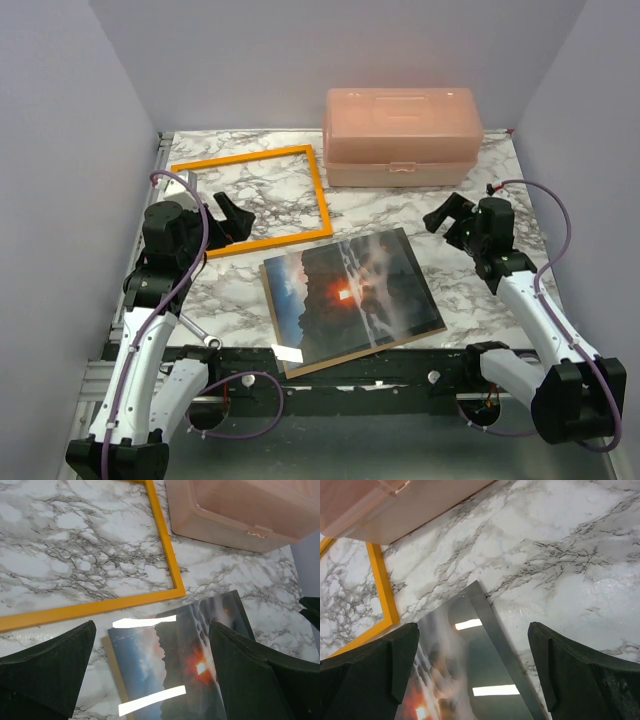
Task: Put the photo into the frame
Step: Move the distractor to the corner of the board.
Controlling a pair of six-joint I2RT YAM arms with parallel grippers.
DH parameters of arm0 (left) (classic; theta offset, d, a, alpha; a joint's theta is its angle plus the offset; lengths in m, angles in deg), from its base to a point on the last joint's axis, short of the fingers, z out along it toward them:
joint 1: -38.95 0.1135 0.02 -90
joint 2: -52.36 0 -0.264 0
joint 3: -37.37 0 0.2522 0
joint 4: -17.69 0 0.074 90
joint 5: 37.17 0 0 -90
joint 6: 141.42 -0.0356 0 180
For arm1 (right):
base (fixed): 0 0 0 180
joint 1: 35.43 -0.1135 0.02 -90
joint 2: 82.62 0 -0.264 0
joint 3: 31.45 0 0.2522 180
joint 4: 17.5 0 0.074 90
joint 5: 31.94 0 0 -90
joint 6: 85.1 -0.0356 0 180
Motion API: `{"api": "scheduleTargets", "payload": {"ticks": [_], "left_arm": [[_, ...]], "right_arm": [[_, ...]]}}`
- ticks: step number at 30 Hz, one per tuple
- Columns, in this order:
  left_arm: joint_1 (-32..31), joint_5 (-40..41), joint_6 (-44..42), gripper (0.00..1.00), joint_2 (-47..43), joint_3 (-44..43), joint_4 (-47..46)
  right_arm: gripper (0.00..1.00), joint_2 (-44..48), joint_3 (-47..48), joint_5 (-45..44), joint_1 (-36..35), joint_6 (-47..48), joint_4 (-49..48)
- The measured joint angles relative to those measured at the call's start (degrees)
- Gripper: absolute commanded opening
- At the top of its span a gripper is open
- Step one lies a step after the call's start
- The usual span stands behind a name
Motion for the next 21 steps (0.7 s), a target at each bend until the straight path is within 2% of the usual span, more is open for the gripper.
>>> {"api": "scheduleTargets", "payload": {"ticks": [11, 21], "left_arm": [[0.0, -3.9, -1.4, 0.99, 9.4, -1.2, 0.4], [0.0, -4.5, -6.7, 0.99, 7.9, -4.5, 5.5]], "right_arm": [[1.0, 0.5, -1.3, 6.0, 0.0, 0.4, 3.1], [1.0, -3.4, -1.2, 8.6, 0.0, 0.1, 7.0]]}}
